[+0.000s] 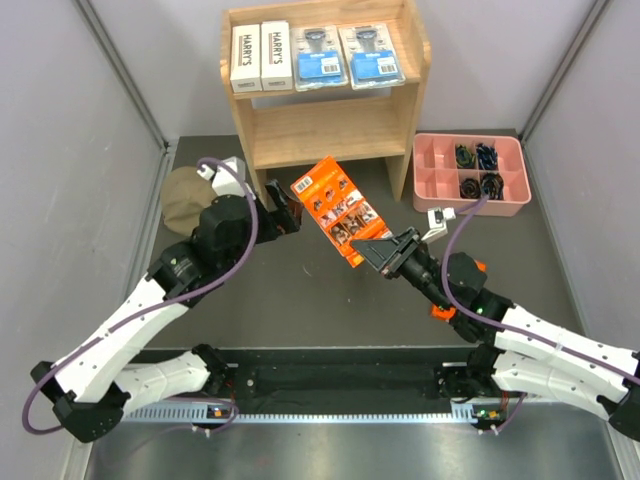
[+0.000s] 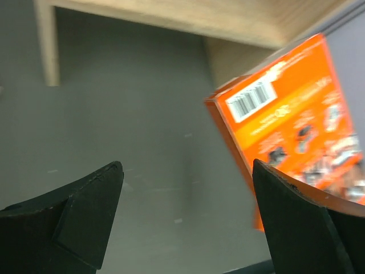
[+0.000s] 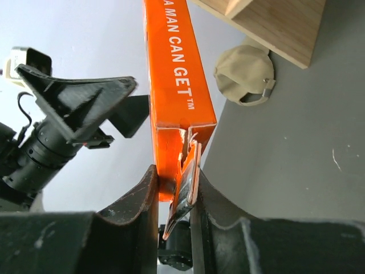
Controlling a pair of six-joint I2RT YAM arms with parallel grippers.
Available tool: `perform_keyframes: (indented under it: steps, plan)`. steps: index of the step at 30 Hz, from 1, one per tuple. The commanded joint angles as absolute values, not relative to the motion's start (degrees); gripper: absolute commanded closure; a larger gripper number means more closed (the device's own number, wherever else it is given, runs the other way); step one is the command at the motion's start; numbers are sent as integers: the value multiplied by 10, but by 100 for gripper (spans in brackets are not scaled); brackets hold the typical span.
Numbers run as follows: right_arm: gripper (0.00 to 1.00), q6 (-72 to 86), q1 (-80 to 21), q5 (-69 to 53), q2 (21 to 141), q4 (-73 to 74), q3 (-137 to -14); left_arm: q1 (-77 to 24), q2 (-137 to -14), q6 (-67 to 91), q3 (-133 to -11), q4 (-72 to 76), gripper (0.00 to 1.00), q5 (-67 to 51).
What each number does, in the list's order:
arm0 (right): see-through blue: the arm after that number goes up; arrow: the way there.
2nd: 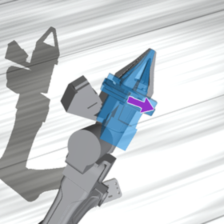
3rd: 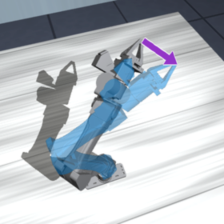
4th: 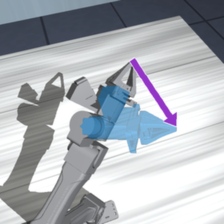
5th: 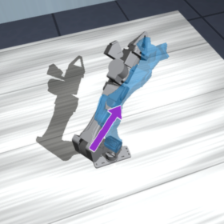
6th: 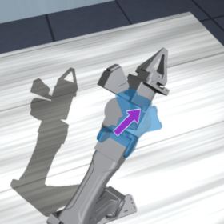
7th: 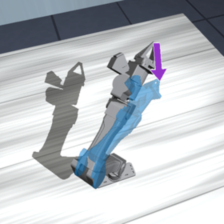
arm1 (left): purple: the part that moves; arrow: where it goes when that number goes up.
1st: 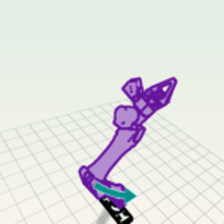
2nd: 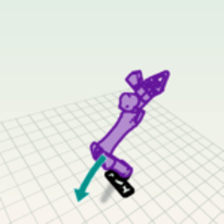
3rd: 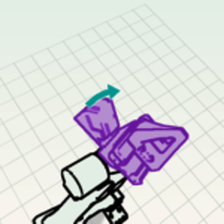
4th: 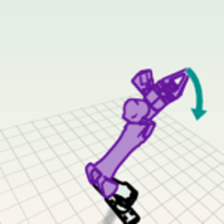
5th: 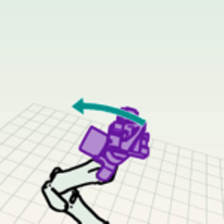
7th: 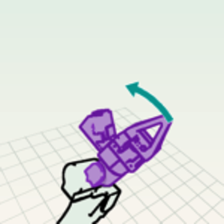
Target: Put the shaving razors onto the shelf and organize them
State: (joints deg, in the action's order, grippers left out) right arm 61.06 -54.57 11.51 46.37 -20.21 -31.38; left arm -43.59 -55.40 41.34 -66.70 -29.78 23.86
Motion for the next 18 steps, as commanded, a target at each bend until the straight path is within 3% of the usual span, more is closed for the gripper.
perform_keyframes:
  steps: [1,18]
  plan:
    - [98,604,-542,121,450,-216,-312,-436,-591,303,-717,-446,1,301]
    - [97,596,-542,106,502,-192,-346,-421,-617,313,-696,-490,1,263]
